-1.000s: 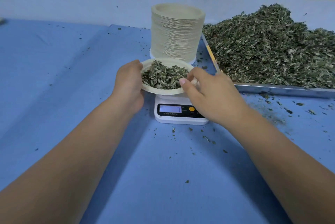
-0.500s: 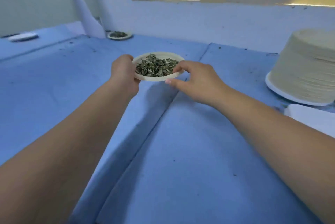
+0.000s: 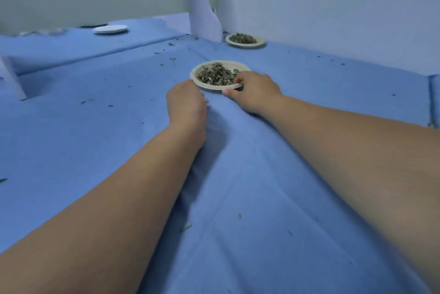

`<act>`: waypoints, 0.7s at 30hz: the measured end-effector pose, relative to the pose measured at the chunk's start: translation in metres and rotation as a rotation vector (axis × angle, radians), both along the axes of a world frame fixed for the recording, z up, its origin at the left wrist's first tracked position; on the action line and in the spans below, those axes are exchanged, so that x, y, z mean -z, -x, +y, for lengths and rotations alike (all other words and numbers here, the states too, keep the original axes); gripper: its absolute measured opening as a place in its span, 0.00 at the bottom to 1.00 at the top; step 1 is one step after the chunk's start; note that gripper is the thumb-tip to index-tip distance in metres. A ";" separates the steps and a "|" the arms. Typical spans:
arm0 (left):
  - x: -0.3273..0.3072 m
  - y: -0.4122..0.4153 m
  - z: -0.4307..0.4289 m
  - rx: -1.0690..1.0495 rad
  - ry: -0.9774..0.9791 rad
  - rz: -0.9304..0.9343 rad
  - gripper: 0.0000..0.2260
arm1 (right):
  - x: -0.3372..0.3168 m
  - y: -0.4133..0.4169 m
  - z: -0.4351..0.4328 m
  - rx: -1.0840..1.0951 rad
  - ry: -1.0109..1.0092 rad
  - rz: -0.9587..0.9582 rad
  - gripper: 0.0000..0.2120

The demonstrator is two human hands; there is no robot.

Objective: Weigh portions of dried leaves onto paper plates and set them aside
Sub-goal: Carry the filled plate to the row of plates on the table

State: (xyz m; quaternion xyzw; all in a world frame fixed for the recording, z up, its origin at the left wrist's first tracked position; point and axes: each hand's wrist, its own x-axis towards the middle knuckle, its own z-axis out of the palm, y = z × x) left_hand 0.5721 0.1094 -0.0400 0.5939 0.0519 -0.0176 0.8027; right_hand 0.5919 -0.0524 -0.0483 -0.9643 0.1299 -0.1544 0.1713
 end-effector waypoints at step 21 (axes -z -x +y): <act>-0.039 0.156 -0.086 0.363 -0.385 -0.255 0.18 | -0.047 0.201 -0.049 0.030 -0.006 -0.069 0.25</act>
